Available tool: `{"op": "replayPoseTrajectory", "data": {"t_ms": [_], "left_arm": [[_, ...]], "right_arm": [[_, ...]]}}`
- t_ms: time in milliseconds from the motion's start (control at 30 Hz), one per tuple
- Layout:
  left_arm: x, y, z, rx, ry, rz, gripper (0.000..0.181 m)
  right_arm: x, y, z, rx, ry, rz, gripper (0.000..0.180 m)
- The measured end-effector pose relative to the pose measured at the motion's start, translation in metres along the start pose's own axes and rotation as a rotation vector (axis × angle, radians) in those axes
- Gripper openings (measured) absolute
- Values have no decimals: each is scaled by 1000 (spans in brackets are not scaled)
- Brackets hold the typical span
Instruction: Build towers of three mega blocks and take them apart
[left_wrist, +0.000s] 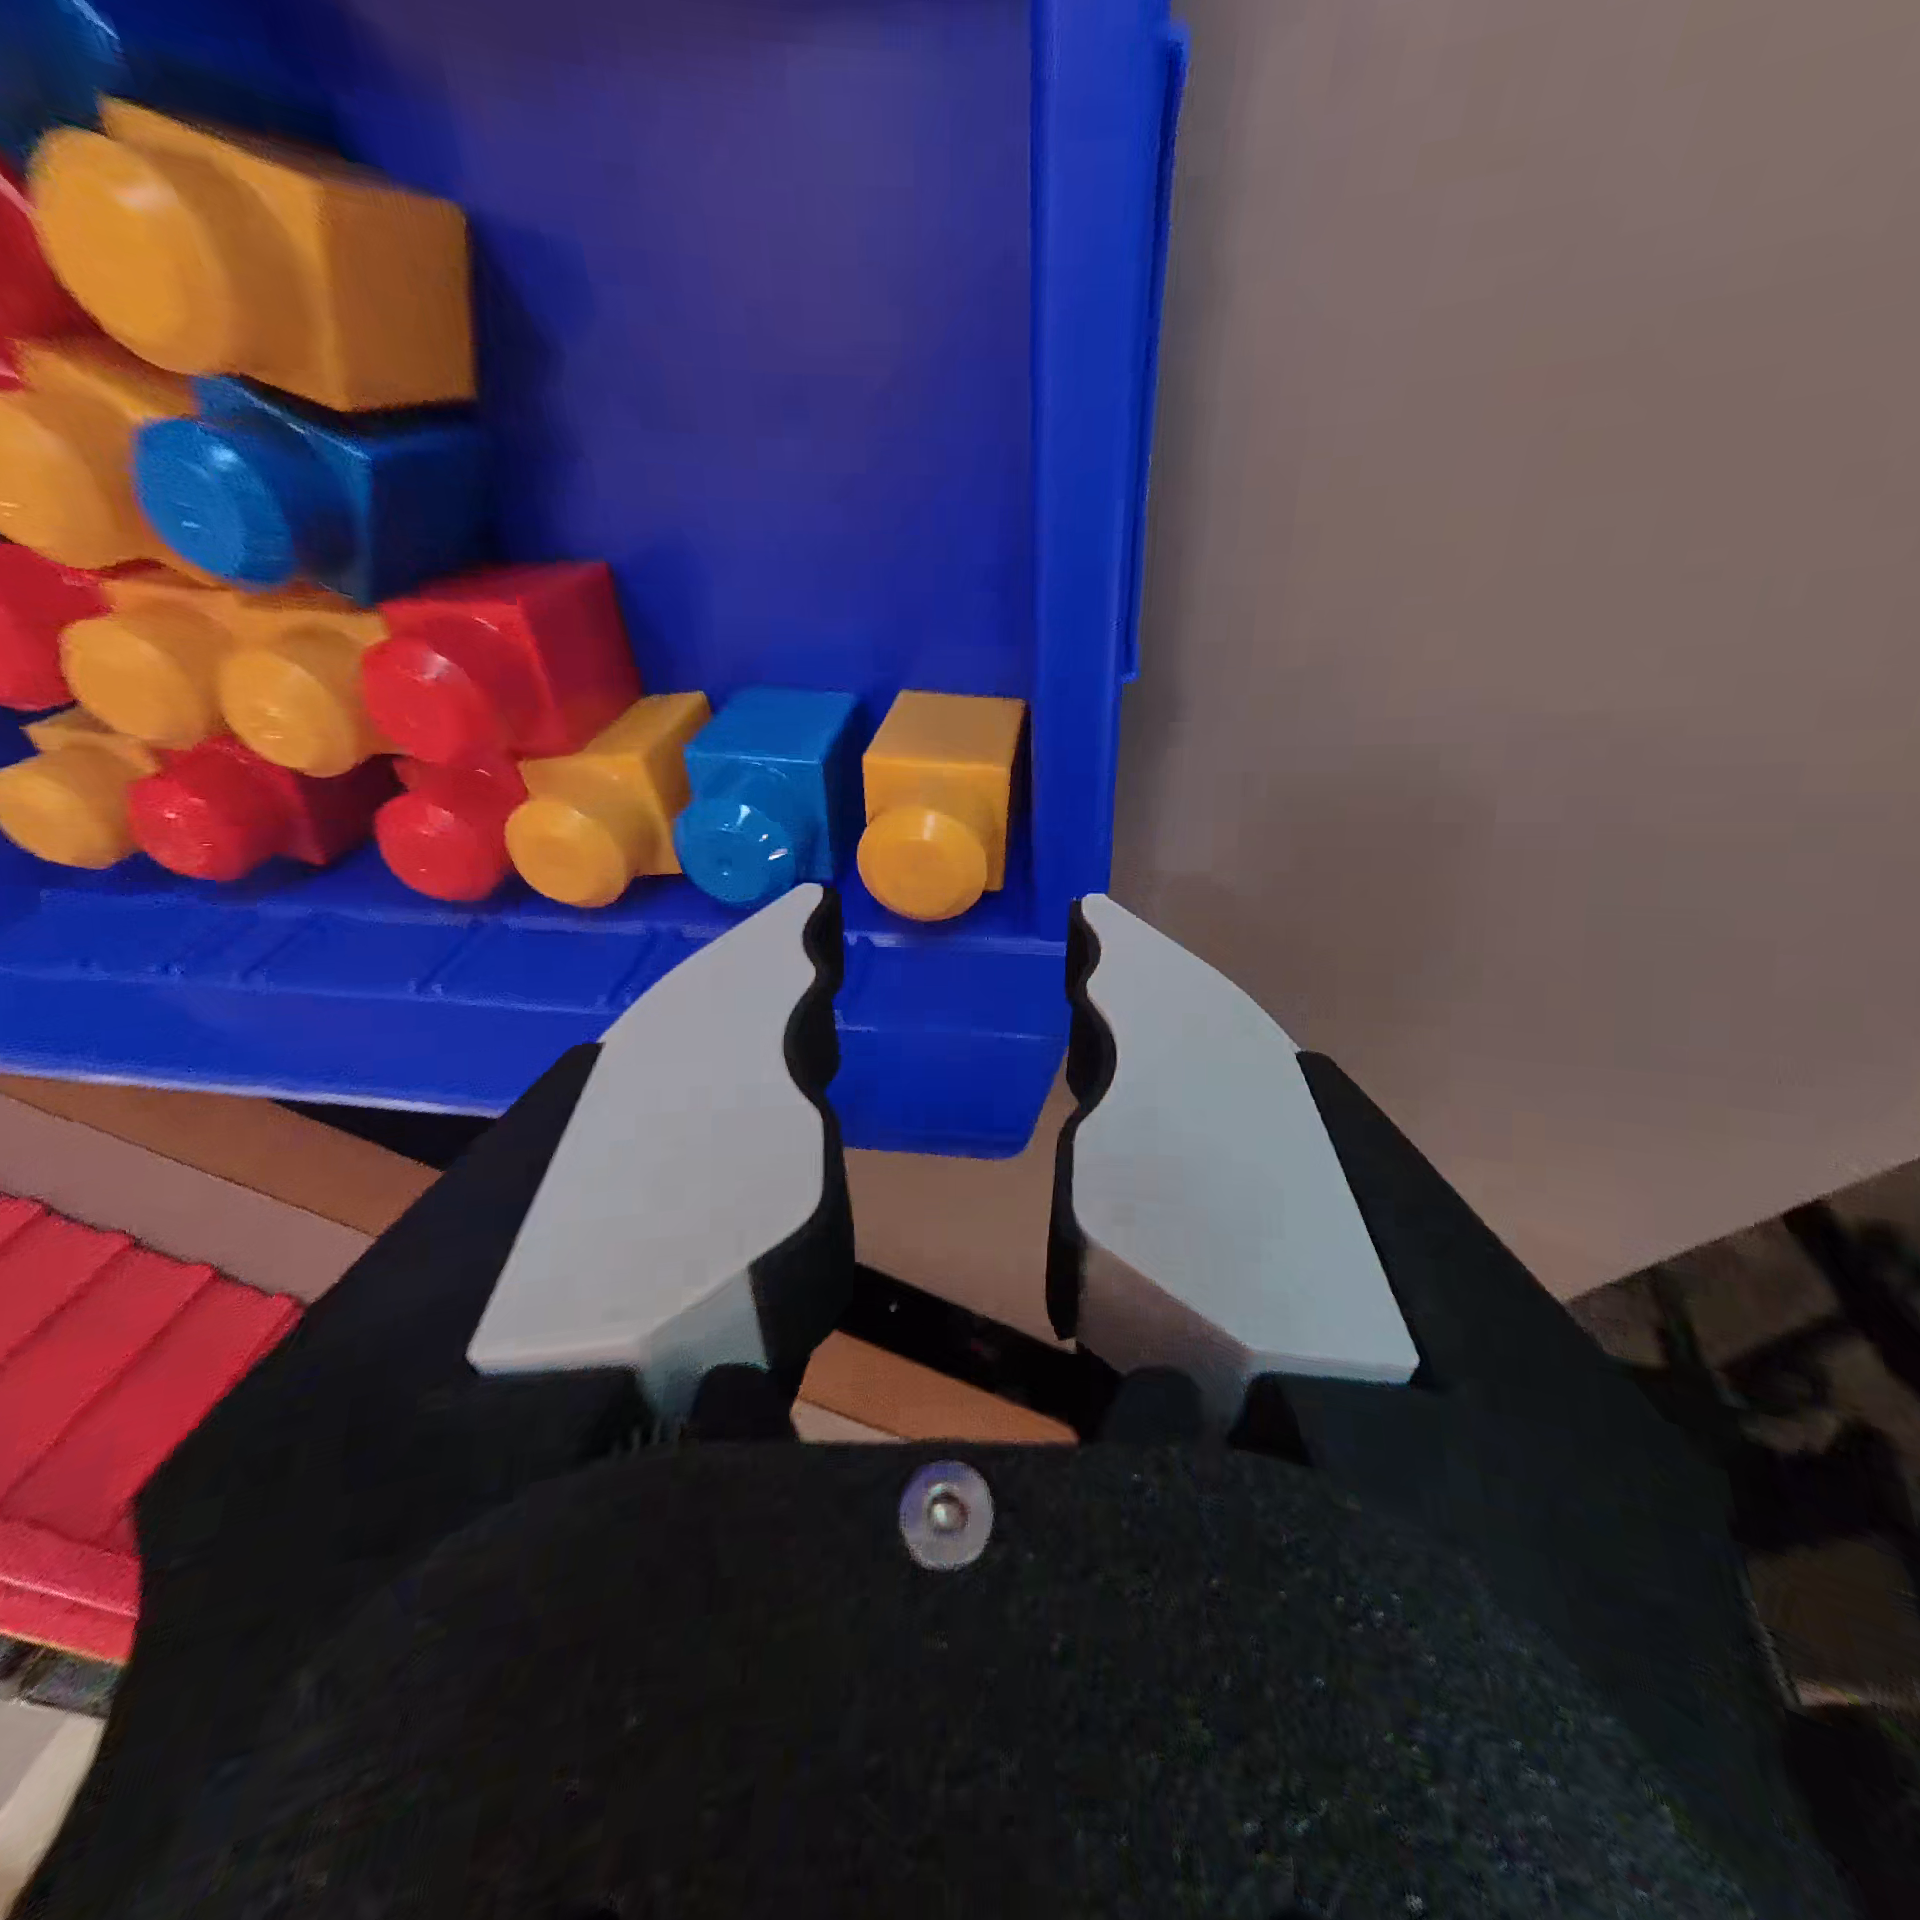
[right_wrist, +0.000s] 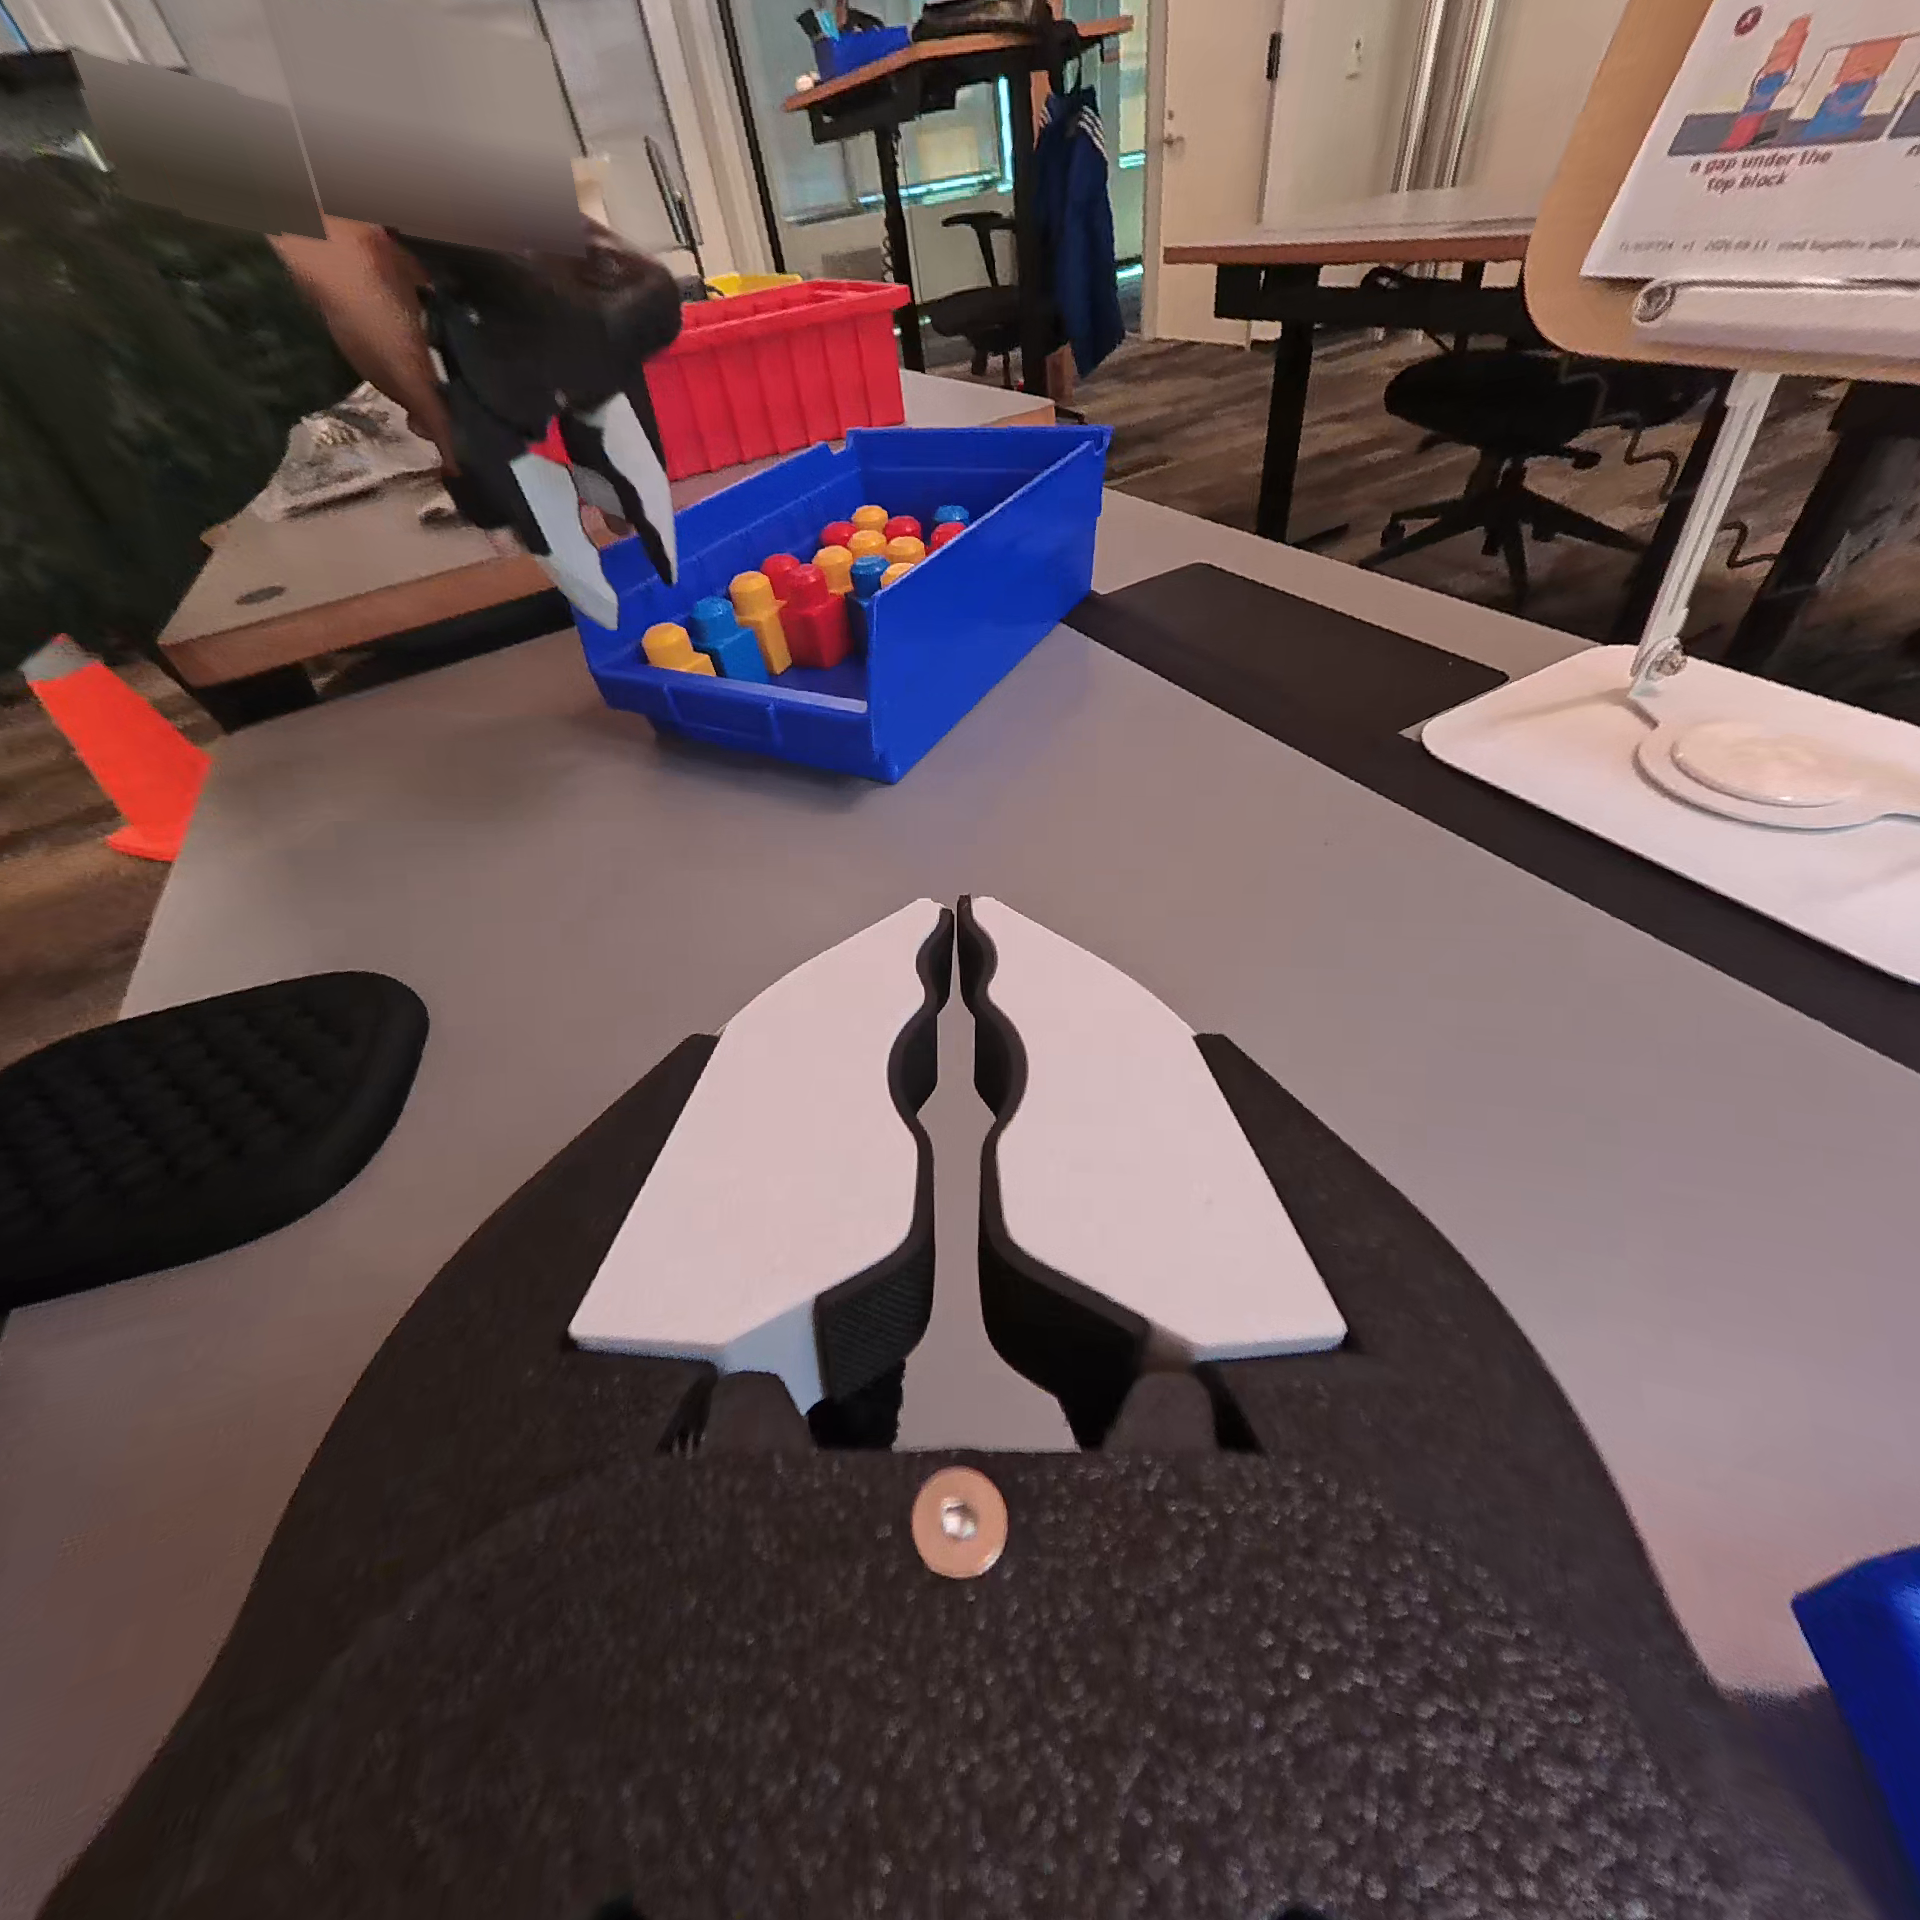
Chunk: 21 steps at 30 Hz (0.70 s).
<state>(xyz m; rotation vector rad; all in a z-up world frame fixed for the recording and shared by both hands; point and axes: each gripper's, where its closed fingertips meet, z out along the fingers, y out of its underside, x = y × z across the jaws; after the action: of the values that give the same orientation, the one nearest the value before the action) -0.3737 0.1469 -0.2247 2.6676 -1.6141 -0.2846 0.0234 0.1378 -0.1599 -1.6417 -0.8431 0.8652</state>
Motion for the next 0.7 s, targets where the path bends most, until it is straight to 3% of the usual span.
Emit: {"op": "replayPoseTrajectory", "data": {"t_ms": [200,267,433,567,700], "left_arm": [[-1,2,24,-140,106,31,39],[-5,3,27,-167,114,26,28],[-8,4,29,-202,112,65,28],[-9,-32,-12,16,21,79,28],[38,-96,-78,296,32,191,28]], "right_arm": [[0,13,-2,-35,-14,0,1],[-1,15,-2,-41,-17,-7,1],[-3,18,-1,-54,-30,-18,1],[-5,17,-1,-55,-23,-52,1],[-21,10,3,-34,-70,-66,9]]}}
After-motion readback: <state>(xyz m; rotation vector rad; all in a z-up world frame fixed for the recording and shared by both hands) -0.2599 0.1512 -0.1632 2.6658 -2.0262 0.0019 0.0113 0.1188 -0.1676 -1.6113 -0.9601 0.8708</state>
